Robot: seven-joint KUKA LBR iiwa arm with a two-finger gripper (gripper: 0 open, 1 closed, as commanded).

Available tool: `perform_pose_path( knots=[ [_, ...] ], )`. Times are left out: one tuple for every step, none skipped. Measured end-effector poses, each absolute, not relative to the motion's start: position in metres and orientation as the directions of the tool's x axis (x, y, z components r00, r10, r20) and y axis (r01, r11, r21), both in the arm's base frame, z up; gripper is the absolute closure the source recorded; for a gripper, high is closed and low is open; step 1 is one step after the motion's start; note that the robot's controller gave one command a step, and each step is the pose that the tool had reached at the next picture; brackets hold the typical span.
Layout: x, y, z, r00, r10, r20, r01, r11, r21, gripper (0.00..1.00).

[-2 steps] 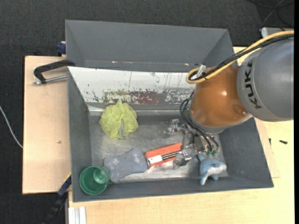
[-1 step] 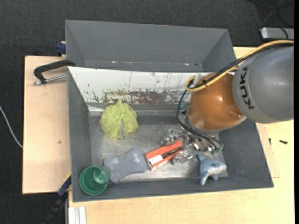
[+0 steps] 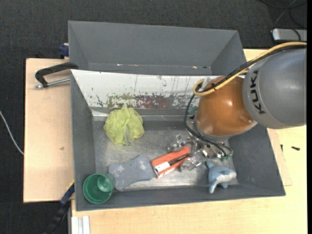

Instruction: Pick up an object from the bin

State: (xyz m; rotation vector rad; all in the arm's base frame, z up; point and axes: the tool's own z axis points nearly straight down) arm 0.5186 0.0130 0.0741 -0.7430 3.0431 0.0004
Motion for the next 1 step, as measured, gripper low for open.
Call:
perform_pose_path(
  knots=[
    [0.5280,-0.0009,0.2159,-0.910,-0.415,-0.004,-0.415,0.910,-0.001,1.00]
  ],
)
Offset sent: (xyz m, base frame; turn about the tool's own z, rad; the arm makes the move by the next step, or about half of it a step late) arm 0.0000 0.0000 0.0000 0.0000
